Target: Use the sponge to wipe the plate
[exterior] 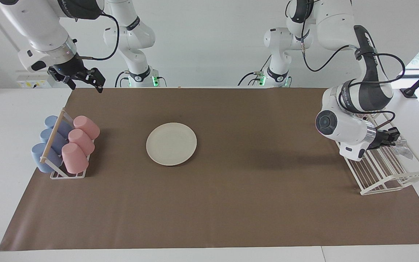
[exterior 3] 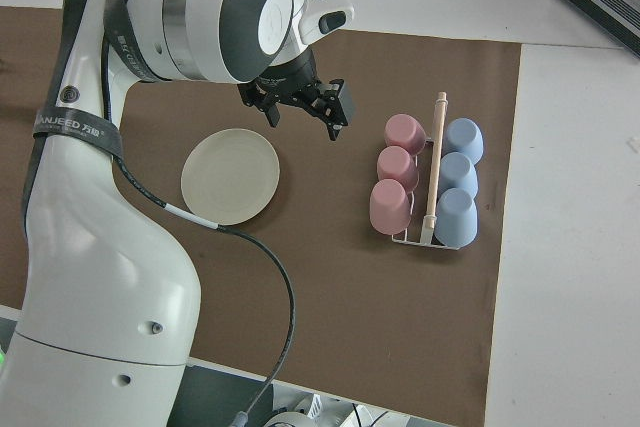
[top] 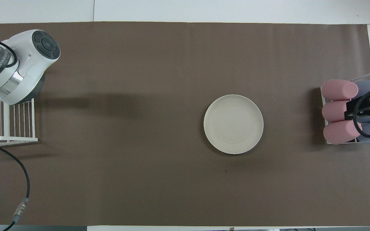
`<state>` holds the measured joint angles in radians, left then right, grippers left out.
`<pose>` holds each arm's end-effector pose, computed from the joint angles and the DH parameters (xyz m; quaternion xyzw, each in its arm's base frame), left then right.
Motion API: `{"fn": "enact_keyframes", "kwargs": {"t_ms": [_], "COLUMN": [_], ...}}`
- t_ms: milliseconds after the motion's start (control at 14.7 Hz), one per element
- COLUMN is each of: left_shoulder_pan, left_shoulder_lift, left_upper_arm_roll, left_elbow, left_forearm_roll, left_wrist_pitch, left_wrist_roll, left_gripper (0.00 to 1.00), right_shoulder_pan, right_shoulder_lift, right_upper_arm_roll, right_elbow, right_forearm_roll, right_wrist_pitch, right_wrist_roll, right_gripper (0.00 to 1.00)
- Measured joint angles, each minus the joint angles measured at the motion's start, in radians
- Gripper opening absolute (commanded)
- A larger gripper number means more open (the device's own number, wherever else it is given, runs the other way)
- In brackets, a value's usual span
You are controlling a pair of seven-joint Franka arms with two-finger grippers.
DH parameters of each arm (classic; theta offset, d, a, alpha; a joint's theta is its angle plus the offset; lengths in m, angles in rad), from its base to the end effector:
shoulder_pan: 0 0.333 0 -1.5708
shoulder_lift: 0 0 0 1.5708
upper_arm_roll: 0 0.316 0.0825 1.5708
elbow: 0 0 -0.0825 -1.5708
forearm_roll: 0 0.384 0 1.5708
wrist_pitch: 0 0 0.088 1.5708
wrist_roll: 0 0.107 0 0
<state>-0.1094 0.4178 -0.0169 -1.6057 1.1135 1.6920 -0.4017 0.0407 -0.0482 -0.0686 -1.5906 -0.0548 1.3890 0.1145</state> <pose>0.6624 0.0038 0.4122 -0.8518 0.0328 0.0036 0.5229 0.5189 -0.0220 0.6269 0.9940 -0.0736 -0.0755 0.0289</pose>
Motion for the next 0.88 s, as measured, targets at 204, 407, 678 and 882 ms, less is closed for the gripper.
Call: {"fn": "enact_keyframes", "kwargs": {"t_ms": [204,407,678,882], "left_shoulder_pan": [-0.004,-0.020,-0.041,-0.041], "left_shoulder_lift": [0.015,0.016,0.018,0.026], "left_upper_arm_roll": [-0.004,-0.009,-0.010,-0.007], "left_elbow": [0.020,0.028,0.028,0.023], "left_forearm_roll": [-0.031,-0.042,-0.043,-0.044], "left_wrist_pitch": [0.000,0.000,0.001,0.040], "left_wrist_roll": [-0.007,-0.015,-0.067,-0.113], "left_gripper": [0.00,0.00,0.00,0.00], "right_shoulder_pan": [-0.001,-0.003,-0.003,-0.003], "right_shoulder_lift": [-0.013,-0.012,-0.017,-0.019], "right_upper_arm_roll": [-0.002,-0.003,-0.002,-0.002], "right_elbow": [0.000,-0.001,-0.001,-0.002], "right_forearm_roll": [-0.009,-0.009,-0.009,-0.009], "right_wrist_pitch": [0.039,0.073,0.073,0.073], "right_wrist_roll": [-0.002,-0.002,-0.002,-0.002], "right_gripper": [1.00,1.00,1.00,1.00]}}
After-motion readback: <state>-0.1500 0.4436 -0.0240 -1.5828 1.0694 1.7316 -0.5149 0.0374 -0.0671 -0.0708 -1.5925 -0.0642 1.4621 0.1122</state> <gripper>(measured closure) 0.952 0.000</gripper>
